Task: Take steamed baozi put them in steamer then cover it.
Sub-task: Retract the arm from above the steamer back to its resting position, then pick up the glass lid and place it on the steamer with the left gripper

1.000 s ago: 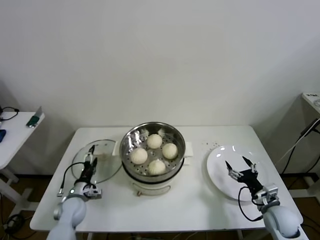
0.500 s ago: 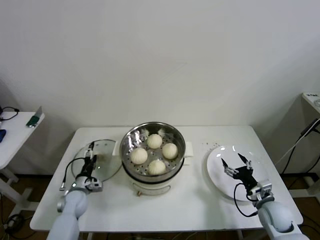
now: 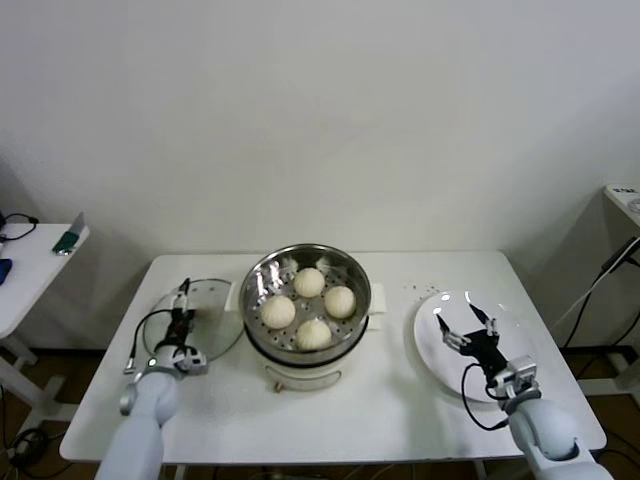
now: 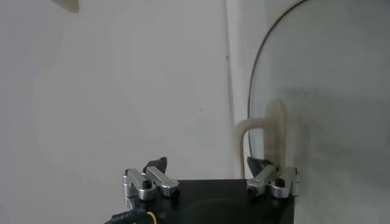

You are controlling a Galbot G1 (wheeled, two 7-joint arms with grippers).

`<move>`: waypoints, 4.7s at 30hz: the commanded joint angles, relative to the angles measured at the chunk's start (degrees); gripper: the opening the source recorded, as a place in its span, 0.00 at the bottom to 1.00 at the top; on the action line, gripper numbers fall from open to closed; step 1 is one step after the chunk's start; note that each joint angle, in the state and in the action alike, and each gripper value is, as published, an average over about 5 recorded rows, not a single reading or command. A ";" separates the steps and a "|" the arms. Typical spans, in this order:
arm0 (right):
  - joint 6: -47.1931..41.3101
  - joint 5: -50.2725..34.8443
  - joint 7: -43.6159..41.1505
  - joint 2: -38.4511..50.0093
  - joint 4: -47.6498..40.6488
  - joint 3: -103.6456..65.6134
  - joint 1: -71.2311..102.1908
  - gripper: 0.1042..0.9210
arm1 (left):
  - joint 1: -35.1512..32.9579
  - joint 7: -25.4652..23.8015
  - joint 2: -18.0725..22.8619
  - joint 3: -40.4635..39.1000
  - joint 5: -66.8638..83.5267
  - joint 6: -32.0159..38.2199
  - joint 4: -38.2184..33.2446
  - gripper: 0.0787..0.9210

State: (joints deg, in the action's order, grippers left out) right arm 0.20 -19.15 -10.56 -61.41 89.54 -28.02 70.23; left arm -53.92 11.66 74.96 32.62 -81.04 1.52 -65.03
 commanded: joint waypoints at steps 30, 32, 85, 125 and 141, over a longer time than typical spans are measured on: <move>1.37 2.97 -0.59 -0.82 -2.84 0.12 -1.63 0.88 | -5.73 -0.69 -3.53 0.01 6.95 -0.13 -10.23 0.08; 1.36 2.86 -0.56 -0.52 -2.91 0.12 -1.88 0.88 | -8.37 -0.83 -4.62 0.62 8.48 -1.00 -14.37 0.08; 3.11 8.36 -1.97 -4.15 -11.70 3.53 -11.89 0.88 | -0.65 -24.31 -7.64 -33.45 5.57 -39.72 -48.43 0.08; 4.29 9.61 -2.24 -5.20 -13.02 2.68 -12.28 0.88 | 1.42 -27.87 2.91 -39.59 -1.17 -41.01 -38.18 0.08; 4.62 10.12 -2.44 -5.69 -13.86 2.44 -12.76 0.88 | 1.07 -27.62 2.78 -39.98 -1.81 -40.95 -37.77 0.08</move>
State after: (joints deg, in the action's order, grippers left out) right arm 4.70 -9.13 -12.95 -66.96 75.76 -25.52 57.43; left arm -52.86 -16.00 77.50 -7.10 -82.30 -39.41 -103.15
